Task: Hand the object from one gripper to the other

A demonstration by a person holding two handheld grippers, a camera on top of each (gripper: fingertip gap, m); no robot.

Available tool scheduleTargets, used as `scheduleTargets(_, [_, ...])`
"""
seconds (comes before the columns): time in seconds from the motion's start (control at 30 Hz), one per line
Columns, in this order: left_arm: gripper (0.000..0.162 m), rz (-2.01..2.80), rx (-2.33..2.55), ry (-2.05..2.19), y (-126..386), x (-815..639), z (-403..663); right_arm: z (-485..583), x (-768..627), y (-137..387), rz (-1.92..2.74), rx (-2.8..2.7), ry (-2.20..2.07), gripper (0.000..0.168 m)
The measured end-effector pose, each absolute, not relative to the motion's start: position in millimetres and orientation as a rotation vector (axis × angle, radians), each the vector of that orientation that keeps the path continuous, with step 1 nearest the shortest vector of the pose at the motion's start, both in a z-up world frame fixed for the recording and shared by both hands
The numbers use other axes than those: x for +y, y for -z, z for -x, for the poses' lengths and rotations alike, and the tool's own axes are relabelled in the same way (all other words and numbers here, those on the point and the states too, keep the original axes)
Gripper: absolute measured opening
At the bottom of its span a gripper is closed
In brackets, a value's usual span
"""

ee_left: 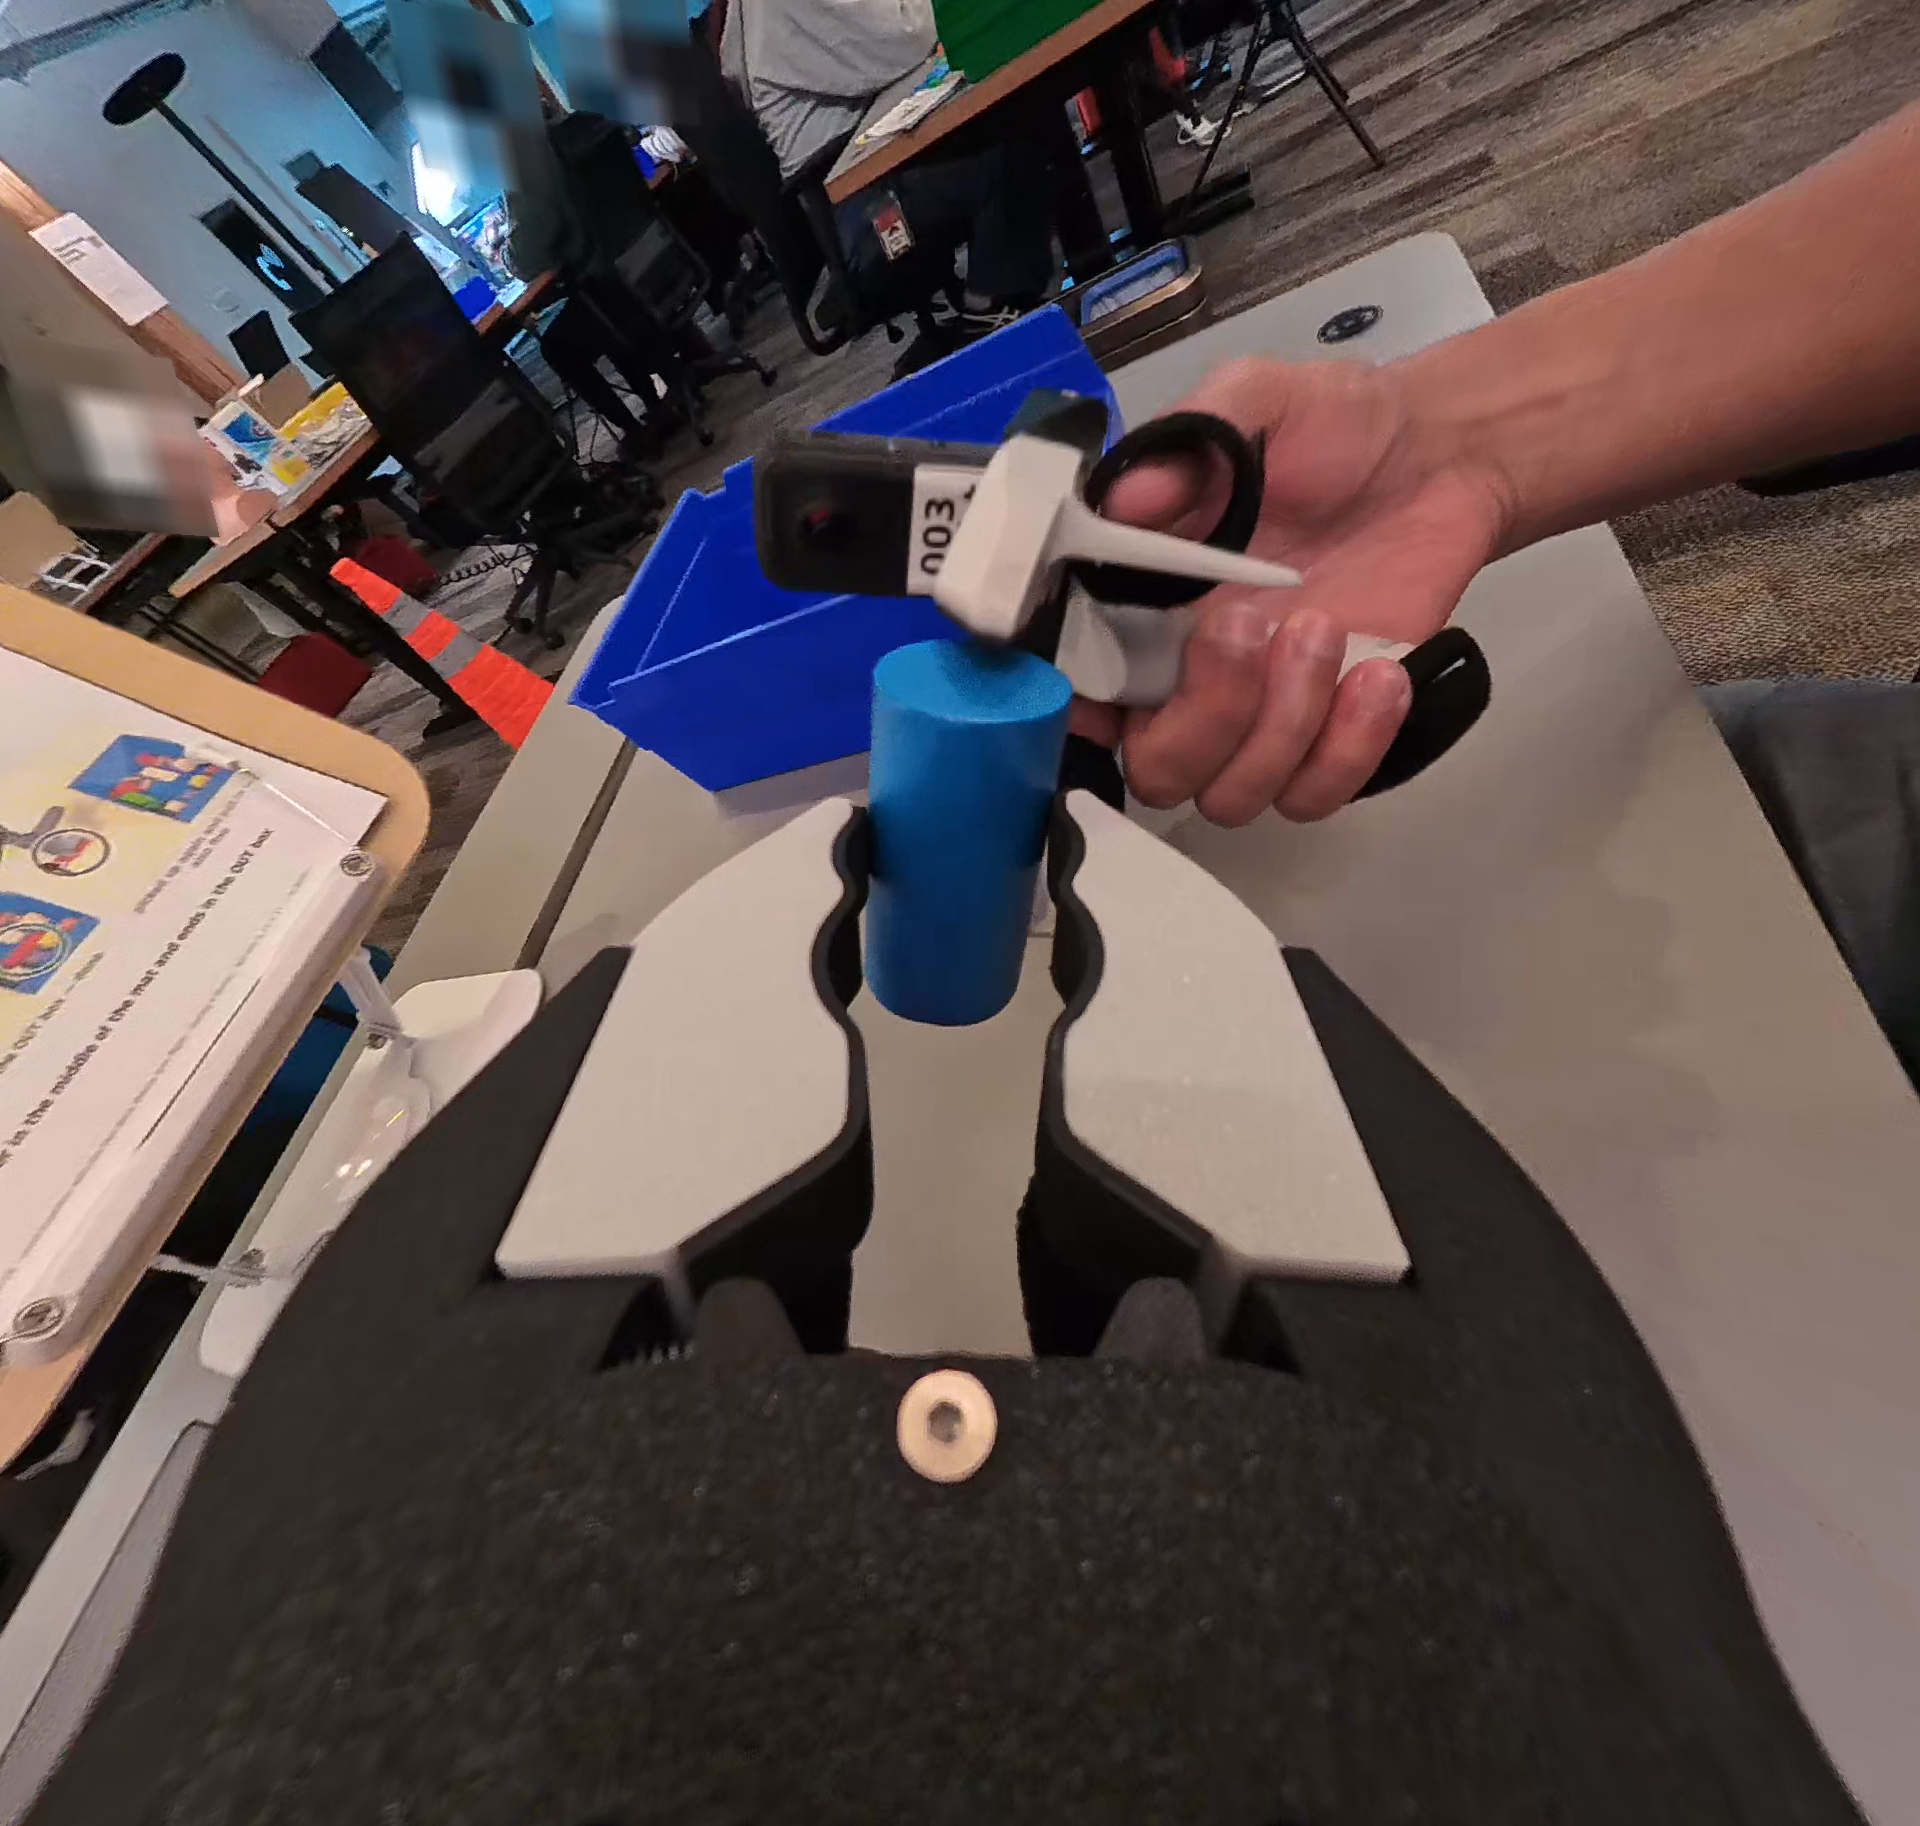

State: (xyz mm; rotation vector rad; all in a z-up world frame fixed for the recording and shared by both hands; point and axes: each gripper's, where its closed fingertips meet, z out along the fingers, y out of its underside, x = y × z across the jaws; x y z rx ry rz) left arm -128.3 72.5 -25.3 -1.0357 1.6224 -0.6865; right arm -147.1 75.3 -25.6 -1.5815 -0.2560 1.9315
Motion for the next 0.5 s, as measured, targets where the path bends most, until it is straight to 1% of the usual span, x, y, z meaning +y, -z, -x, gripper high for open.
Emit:
scheduleTargets(0.03, [0.032, 1.039, 1.625, 0.679, 28.6, 72.7, 125.9, 147.2, 71.9, 25.9, 1.566, -0.273, -1.975, 0.077])
scheduleTargets(0.07, [0.032, 1.047, 1.623, 0.677, 31.4, 73.2, 124.2, 145.1, 69.8, 25.6, 1.559, -0.267, -2.034, 0.068])
scheduleTargets(0.13, [0.032, 1.093, 1.619, 0.709, 38.1, 71.8, 124.2, 144.6, 68.7, 32.3, 1.604, -0.276, -2.038, 0.068])
scheduleTargets(0.2, [0.035, 1.200, 1.559, 0.747, 43.0, 72.8, 127.7, 146.5, 70.2, 38.3, 1.649, -0.294, -1.978, 0.068])
scheduleTargets(0.27, [0.054, 1.334, 1.402, 0.835, 42.3, 73.5, 137.9, 144.6, 71.1, 41.3, 1.677, -0.291, -1.938, 0.069])
scheduleTargets(0.3, [0.058, 1.400, 1.288, 0.927, 41.8, 71.3, 145.7, 142.6, 71.5, 41.2, 1.688, -0.290, -1.916, 0.069])
scheduleTargets(0.37, [0.056, 1.512, 1.089, 1.102, 47.2, 61.7, 163.6, 135.1, 72.5, 36.3, 1.720, -0.321, -1.814, 0.069])
scheduleTargets(0.47, [0.053, 1.650, 0.919, 1.119, 71.5, 50.1, 196.7, 106.6, 76.8, 6.6, 1.739, -0.360, -1.607, 0.068])
scheduleTargets(0.5, [0.049, 1.671, 0.894, 1.122, 78.7, 43.8, 206.2, 88.5, 79.4, -5.0, 1.753, -0.345, -1.504, 0.068])
